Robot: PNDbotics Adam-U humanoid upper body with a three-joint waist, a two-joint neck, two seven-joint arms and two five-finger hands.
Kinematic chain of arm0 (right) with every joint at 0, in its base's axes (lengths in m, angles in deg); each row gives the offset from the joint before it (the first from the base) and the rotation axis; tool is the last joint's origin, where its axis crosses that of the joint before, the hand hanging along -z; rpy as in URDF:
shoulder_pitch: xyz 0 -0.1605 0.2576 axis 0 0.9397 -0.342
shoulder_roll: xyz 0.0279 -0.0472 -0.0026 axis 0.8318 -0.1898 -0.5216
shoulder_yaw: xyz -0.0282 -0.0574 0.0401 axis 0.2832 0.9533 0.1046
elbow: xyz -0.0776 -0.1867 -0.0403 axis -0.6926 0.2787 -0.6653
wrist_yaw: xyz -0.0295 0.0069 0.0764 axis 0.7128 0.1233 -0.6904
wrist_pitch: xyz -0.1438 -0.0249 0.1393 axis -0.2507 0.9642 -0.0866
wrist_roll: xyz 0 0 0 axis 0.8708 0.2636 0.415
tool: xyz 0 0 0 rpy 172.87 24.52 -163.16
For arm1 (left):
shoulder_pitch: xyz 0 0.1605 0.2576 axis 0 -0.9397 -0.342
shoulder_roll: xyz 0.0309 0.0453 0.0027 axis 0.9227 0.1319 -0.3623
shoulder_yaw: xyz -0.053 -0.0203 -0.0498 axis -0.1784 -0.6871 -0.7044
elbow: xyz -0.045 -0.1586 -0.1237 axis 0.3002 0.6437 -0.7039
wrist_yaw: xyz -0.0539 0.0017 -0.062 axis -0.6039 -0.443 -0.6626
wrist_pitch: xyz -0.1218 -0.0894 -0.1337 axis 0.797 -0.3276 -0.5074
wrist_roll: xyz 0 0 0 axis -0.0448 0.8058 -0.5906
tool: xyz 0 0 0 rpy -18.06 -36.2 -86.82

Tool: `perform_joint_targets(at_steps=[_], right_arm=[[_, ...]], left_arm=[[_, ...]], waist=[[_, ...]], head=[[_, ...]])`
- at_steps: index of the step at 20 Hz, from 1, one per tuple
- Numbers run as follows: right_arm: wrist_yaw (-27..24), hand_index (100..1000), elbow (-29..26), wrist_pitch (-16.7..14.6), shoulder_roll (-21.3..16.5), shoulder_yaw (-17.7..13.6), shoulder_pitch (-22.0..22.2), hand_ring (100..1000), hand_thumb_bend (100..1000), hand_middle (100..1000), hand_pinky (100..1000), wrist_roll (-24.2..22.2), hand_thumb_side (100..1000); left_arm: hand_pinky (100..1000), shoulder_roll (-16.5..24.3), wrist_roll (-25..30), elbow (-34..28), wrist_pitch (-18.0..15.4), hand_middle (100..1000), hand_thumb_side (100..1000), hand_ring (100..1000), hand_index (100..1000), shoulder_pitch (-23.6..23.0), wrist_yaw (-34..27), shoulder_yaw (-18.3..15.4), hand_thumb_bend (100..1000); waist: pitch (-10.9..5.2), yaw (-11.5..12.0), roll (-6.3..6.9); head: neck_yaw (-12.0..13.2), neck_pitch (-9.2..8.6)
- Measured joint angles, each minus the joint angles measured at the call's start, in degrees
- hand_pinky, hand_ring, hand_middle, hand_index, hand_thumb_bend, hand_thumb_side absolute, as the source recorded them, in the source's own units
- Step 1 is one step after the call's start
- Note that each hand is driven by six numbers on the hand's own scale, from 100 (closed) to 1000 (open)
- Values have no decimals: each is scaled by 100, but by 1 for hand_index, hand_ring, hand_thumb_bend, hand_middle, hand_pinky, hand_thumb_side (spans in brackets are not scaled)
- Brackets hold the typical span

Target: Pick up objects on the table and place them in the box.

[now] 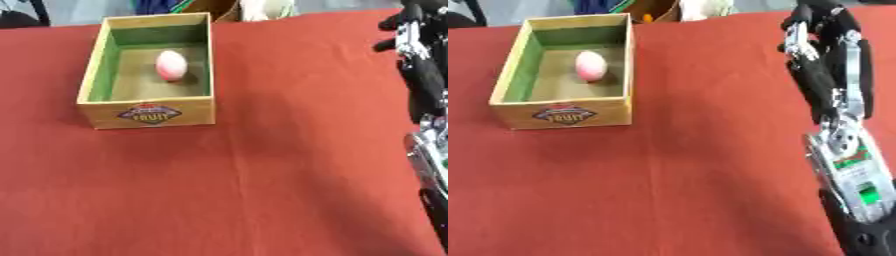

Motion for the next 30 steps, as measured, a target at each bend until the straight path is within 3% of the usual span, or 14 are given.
perform_joint_targets(at_steps=[14,30], right_arm=[[-1,749,0,8,14,0,-3,660,100,546,511,-19,500],[1,749,0,22,16,2,-1,662,100,544,512,-82,502]], left_arm=[[592,-2,6,0,-7,471,678,523,628,8,1,-13,100],[591,-3,47,0,-43,472,684,524,629,47,1,-13,100]], waist=[[0,38,-26],[0,65,-31]], head=[[210,-50],[270,-53]])
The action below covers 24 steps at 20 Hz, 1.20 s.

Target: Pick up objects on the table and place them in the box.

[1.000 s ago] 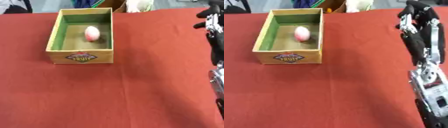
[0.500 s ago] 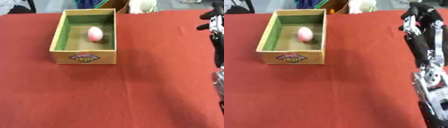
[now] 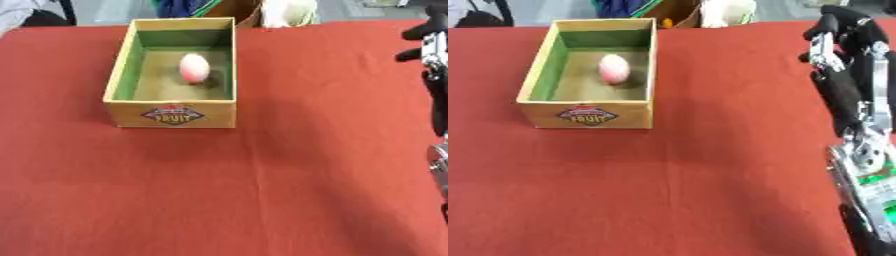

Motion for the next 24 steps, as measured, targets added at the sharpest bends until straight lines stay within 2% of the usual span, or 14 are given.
perform_joint_targets(at_steps=[24], right_arm=[[46,754,0,-21,5,-103,102,663,100,544,513,46,490]], left_arm=[[587,0,-22,0,14,469,677,523,630,31,-3,-2,100]], waist=[[-30,-27,-34]], head=[[36,4]])
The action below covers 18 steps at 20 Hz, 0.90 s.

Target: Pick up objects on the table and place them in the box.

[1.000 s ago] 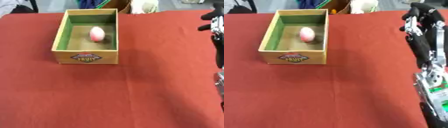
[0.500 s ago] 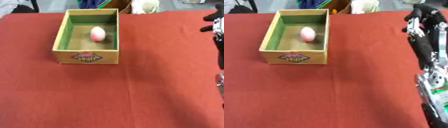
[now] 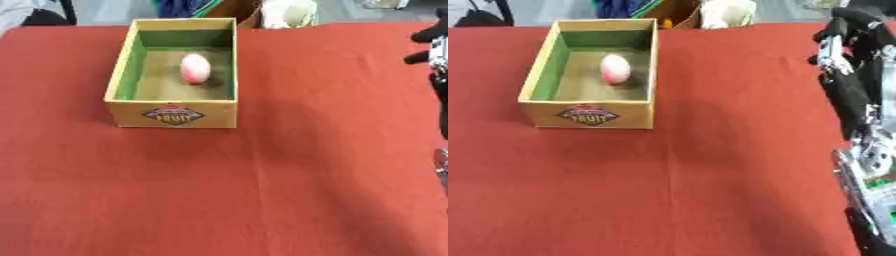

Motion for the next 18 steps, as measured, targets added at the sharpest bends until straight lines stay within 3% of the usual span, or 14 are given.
perform_joint_targets(at_steps=[18], right_arm=[[-1,755,0,3,43,2,-1,665,100,540,514,-17,489]], left_arm=[[587,0,21,0,22,467,679,523,629,4,0,-1,100]], waist=[[18,27,15]], head=[[12,-4]])
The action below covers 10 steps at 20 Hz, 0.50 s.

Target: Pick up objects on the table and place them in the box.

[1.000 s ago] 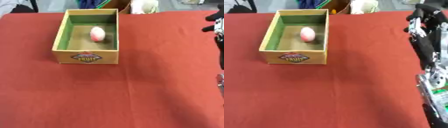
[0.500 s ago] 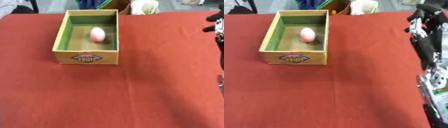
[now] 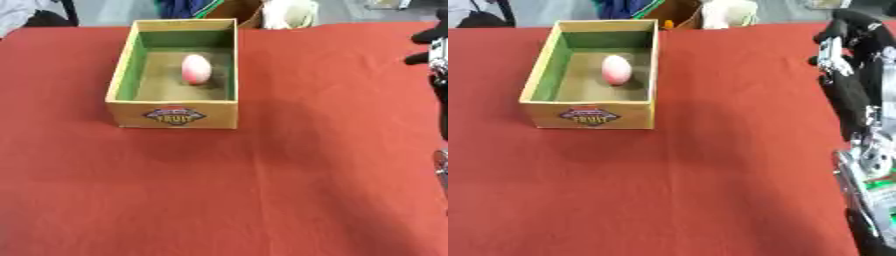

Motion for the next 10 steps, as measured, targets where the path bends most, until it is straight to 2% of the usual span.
perform_joint_targets(at_steps=[10], right_arm=[[0,754,0,1,0,1,-2,661,100,538,512,-2,489]], left_arm=[[584,0,0,0,0,467,679,524,628,0,0,0,100]], waist=[[27,10,-17]], head=[[37,-1]])
